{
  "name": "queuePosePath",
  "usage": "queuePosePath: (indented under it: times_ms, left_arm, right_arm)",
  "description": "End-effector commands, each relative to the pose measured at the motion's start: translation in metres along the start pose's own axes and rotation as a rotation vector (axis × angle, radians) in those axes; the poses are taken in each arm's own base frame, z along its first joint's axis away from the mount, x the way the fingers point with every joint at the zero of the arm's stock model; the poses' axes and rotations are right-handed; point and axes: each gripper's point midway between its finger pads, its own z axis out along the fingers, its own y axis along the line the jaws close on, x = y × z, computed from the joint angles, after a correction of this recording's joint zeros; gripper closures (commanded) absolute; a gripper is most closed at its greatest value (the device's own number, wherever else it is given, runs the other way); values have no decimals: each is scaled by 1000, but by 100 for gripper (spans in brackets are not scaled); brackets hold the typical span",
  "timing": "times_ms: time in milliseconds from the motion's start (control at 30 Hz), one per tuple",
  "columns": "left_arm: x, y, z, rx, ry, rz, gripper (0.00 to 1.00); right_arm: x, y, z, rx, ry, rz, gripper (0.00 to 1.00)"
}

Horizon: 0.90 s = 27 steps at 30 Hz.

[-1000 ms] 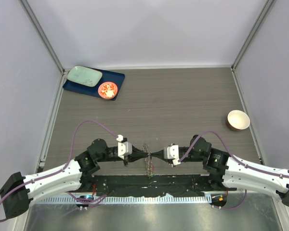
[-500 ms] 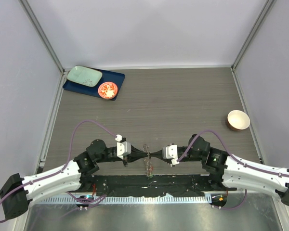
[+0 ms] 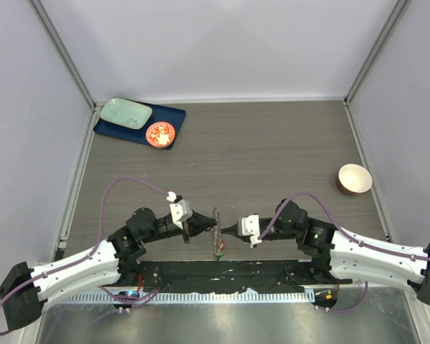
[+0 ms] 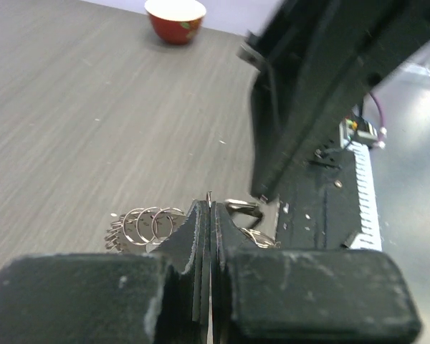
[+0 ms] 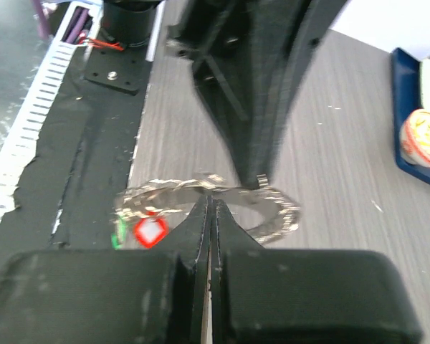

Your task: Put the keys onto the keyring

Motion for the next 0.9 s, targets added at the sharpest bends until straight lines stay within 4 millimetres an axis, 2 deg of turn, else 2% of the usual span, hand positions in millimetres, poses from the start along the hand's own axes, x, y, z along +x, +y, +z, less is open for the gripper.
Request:
queuePosePath:
  times_ms: [0, 233, 400, 533, 867]
  left_arm:
    - [-57, 21, -3, -128, -204, 7, 100]
    - [-60, 17, -2, -107, -221, 2, 100]
    - [-47, 1, -5, -11, -202, 78, 100]
    - [-41, -6, -5, 35, -185, 111, 100]
    - [-39, -16, 3, 117, -155, 118, 100]
  right_arm:
    - [-9, 10, 5, -68, -16, 9, 99]
    - [-5, 5, 6, -41, -1, 13, 99]
    - [-13, -15, -3, 94, -38, 12, 99]
    - [-22, -22, -10, 148, -85, 8, 99]
    - [-22, -23, -11, 158, -92, 8, 99]
